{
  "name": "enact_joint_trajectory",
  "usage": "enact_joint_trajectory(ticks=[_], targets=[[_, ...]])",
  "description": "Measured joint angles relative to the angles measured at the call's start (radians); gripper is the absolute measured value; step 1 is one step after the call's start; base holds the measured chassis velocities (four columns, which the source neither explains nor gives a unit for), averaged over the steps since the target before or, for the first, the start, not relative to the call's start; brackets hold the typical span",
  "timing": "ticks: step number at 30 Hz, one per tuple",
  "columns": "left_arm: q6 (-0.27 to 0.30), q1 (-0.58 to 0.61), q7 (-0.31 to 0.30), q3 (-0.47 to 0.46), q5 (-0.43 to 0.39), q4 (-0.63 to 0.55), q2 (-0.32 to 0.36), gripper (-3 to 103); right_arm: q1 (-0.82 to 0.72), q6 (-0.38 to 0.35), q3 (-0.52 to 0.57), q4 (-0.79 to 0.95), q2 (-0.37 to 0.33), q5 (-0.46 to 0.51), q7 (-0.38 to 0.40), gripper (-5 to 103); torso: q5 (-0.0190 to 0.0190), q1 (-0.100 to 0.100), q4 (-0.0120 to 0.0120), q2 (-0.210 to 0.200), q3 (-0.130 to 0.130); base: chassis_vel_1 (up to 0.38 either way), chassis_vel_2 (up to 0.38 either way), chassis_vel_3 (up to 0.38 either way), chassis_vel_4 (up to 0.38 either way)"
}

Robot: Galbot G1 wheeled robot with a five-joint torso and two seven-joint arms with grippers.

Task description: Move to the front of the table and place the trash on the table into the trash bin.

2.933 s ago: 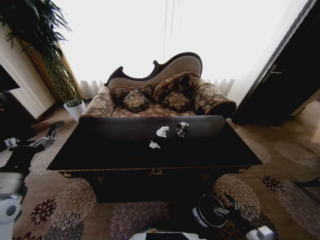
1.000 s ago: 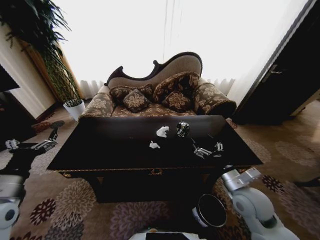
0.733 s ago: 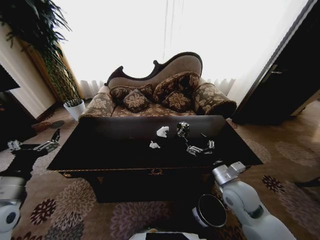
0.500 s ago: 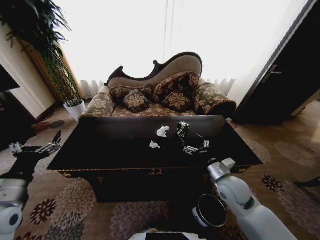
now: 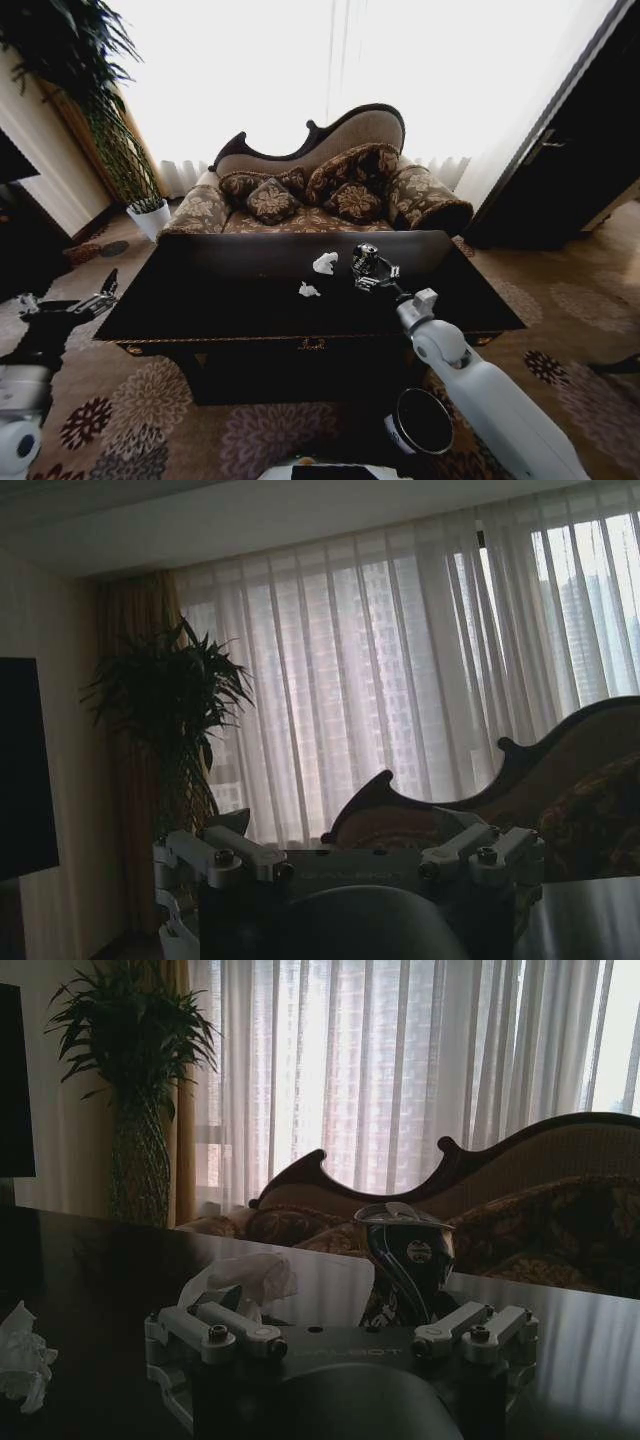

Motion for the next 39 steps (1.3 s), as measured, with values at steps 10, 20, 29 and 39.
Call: enact_joint_trajectory(ticks=[10,20,29,39], targets=[[-0.006,0.021,0.001,-0.018,0.015,-0.020,-0.044,100,0.117,0.002,-0.112,-0.068,-0.002,-0.003,-0.006,100,0.0001,0.000,-0.0002,0.000,0.000,0.000,0.000,0.000,0.000],[-0.012,0.040,0.001,-0.042,0.011,-0.027,-0.039,100,0.178,0.028,-0.152,-0.110,0.008,-0.002,-0.014,78,0.0000,0.000,-0.0003,0.000,0.000,0.000,0.000,0.000,0.000],[-0.012,0.038,0.001,-0.030,0.013,-0.032,-0.045,100,0.147,0.034,-0.129,-0.107,-0.002,-0.002,-0.029,44,0.0001,0.000,-0.0003,0.000,0.000,0.000,0.000,0.000,0.000],[-0.012,0.036,0.001,-0.034,0.011,-0.026,-0.040,100,0.085,0.035,-0.072,-0.071,0.004,0.000,-0.041,12,0.0001,0.000,-0.0002,0.000,0.000,0.000,0.000,0.000,0.000]])
